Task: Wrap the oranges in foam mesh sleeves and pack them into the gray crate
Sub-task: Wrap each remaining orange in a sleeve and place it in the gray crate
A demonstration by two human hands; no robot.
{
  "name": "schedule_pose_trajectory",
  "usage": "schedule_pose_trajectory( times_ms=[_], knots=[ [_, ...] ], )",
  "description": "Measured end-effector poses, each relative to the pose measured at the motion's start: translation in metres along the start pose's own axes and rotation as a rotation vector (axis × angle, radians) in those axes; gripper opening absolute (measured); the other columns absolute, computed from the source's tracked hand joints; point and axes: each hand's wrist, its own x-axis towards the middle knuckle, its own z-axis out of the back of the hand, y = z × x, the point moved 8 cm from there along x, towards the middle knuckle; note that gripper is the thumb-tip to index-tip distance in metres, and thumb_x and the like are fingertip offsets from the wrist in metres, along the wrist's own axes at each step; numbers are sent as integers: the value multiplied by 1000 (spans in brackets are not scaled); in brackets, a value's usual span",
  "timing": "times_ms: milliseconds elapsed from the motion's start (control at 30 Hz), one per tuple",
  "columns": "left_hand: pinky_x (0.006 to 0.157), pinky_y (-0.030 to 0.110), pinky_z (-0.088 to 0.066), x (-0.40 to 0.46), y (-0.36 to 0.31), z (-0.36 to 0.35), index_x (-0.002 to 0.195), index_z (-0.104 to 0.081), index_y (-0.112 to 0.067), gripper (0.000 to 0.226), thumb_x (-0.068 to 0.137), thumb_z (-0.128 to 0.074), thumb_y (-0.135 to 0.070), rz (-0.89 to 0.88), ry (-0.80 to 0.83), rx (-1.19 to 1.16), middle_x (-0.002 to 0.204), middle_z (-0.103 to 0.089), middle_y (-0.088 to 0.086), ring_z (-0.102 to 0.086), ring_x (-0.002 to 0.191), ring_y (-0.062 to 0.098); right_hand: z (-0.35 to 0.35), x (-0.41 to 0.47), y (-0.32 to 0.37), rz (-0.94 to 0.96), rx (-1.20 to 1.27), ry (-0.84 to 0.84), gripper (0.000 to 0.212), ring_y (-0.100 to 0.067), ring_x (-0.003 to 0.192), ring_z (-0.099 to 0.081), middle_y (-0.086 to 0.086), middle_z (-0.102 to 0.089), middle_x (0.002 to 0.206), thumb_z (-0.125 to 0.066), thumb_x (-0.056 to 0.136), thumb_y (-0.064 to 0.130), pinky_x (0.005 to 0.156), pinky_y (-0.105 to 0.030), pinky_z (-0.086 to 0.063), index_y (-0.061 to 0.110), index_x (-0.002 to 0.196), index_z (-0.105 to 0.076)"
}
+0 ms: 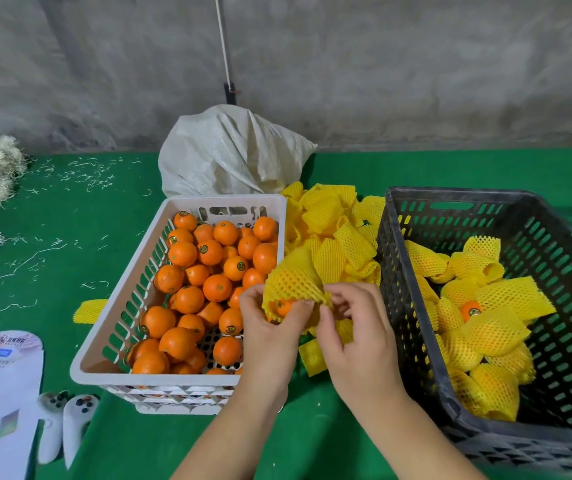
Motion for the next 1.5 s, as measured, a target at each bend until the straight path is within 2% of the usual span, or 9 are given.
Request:
schedule_pose_trajectory(
  times_ms=[167, 367, 500, 667, 867, 1067, 1267, 1367, 1500],
  knots=[
    [90, 36, -61, 4, -6, -14, 142, -45, -42, 85, 71, -89, -27, -36, 201, -14, 124, -72, -4, -70, 118, 22, 2, 7, -26, -159, 9, 25, 34, -7, 103, -60, 6, -59, 116, -56, 92, 15, 84, -17, -49, 13, 125, -67],
    [99, 57, -58, 5, -14, -13, 139, -57, -34, 69, 76, -85, -37, -116, 28, -13, 127, -72, 4, -70, 118, 30, 17, 4, -15, -48, -1, -139, 22, -2, 91, -58, 2, -60, 99, -57, 93, 15, 79, -9, -44, 4, 105, -72],
    [81, 38, -63, 2, -13, -13, 136, -60, -32, 61, 80, -81, -43, -139, -67, -64, 121, -73, 5, -73, 108, 29, 12, -5, -15, -41, 12, -146, 19, -4, 85, -58, 5, -57, 98, -58, 93, 15, 76, -11, -46, 4, 103, -69],
    [91, 50, -57, 0, -9, -15, 136, -58, -38, 62, 78, -80, -36, -167, -62, -79, 129, -65, 21, -64, 106, 34, 17, -5, -10, 33, 45, -177, 15, -8, 89, -59, -1, -59, 97, -59, 93, 12, 80, -13, -47, 3, 101, -69],
    [99, 31, -56, 2, -20, -31, 152, -42, -50, 96, 74, -88, -19, -219, 249, 124, 143, -61, -13, -63, 129, 15, 14, 2, -27, -70, 32, -20, 24, -13, 89, -49, 5, -47, 100, -56, 75, 19, 75, -12, -40, 22, 98, -48],
    [97, 28, -56, 5, -30, -22, 154, -45, -25, 86, 78, -78, -1, -307, 66, 160, 139, -63, -12, -63, 126, 12, 11, 8, -18, 2, 57, 37, 16, -15, 87, -54, 3, -51, 98, -57, 79, 14, 73, -24, -47, 15, 95, -54],
    [110, 27, -50, 1, -27, -19, 161, -37, -29, 90, 88, -81, 3, -378, 0, 265, 150, -56, -16, -54, 139, 6, -6, 0, -47, -684, 731, 152, 61, -1, 110, -65, 24, -66, 118, -73, 76, 69, 85, -24, -55, 42, 127, -52],
    [106, 6, -36, -7, -14, -41, 163, -21, -49, 95, 89, -72, -18, -401, 156, 562, 139, -46, -13, -36, 135, -14, -23, -5, -52, -807, 866, 152, 70, -17, 119, -67, 7, -69, 130, -87, 74, 46, 97, -39, -56, 43, 135, -55],
    [103, 12, -31, 1, 6, -41, 163, -20, -48, 79, 95, -61, -55, -467, 413, 923, 135, -41, -28, -31, 130, -7, 13, 0, -88, -948, 851, -121, 72, -21, 81, -73, -5, -73, 117, -93, 68, 43, 67, -32, -57, 25, 130, -62]
  ],
)
